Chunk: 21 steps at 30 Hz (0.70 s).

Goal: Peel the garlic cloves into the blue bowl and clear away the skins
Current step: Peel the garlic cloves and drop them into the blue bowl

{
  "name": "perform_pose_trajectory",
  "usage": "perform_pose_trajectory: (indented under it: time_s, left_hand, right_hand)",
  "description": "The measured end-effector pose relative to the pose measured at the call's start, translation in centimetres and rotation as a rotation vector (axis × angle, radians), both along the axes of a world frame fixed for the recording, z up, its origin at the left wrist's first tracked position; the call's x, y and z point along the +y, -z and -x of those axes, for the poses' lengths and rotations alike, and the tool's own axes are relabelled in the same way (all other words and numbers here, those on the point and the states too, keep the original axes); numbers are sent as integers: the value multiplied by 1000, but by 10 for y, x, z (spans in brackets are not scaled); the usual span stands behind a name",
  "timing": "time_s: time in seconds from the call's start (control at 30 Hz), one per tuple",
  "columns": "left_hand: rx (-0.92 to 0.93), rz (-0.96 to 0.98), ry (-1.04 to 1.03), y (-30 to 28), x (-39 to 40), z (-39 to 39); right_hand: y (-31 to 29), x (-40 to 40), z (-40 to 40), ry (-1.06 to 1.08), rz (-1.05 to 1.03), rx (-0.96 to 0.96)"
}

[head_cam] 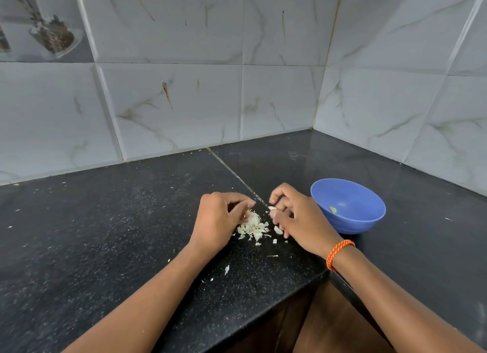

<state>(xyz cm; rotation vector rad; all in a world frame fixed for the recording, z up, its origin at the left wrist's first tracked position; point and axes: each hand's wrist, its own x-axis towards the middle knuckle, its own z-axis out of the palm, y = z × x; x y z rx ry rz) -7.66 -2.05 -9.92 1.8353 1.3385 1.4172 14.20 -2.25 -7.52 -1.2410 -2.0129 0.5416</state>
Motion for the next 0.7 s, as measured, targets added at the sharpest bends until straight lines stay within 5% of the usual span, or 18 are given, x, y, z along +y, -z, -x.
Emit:
perform_pose_trajectory:
  time_s: [0.27,0.37,0.57,0.7]
  left_hand:
    - [140,-88,-137,-7,-3,-6]
    - [151,-107,-7,-4,-4,-5]
    - [123,-161,-82,-14,-3,-10]
    - [92,-173,-119,-12,-6,-12]
  right_hand:
    - [2,-1,-5,58,-208,-304]
    - [-2,1,0,10,-212,-398]
    - [-37,7,-7,93,-401,-186]
    - [4,-2,18,42,-182,-486]
